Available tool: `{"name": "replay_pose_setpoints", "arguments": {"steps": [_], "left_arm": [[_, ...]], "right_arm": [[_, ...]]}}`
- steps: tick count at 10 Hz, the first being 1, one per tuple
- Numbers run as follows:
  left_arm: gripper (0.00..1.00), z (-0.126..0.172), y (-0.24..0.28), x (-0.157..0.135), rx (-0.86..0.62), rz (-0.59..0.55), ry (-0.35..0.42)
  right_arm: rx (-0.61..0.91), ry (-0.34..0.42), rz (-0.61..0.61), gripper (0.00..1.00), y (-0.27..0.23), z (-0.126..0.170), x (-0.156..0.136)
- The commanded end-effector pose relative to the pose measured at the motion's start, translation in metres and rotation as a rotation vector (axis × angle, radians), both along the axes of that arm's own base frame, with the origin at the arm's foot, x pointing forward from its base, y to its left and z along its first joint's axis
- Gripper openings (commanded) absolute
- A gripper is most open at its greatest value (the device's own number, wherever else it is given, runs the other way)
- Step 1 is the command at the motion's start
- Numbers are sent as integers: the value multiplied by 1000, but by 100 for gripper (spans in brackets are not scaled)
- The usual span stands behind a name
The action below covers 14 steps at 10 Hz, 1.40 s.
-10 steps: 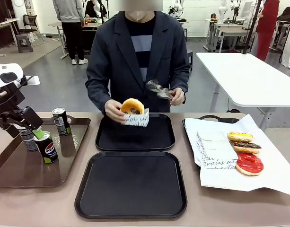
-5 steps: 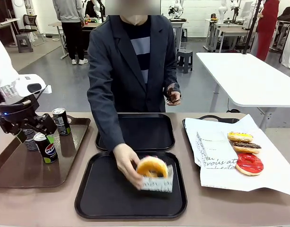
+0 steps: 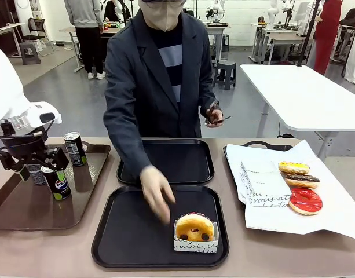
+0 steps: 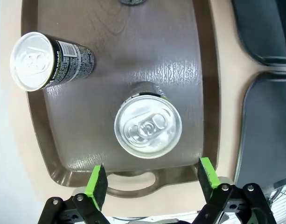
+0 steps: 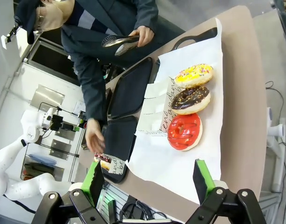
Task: Set up donuts and drinks on trays.
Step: Pick up one Pepsi coke and place it on the Flat Tray.
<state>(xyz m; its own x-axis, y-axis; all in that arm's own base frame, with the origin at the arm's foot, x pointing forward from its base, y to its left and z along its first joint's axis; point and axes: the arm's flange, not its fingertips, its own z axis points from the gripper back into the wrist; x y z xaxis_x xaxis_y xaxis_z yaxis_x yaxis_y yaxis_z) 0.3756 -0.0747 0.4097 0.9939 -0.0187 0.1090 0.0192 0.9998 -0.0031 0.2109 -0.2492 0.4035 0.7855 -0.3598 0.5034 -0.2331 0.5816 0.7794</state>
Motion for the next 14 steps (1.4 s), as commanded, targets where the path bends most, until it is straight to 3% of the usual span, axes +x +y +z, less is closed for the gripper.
{"name": "replay_pose_setpoints", "arguments": {"steps": [1,14], "left_arm": [[100,-9,5,13,-3,47,-1],[100,-26,-11,40,-73,31,8]], "right_arm": [[13,-34,-3,100,-1,0,3],[13,-34,-3,100,-1,0,3]]}}
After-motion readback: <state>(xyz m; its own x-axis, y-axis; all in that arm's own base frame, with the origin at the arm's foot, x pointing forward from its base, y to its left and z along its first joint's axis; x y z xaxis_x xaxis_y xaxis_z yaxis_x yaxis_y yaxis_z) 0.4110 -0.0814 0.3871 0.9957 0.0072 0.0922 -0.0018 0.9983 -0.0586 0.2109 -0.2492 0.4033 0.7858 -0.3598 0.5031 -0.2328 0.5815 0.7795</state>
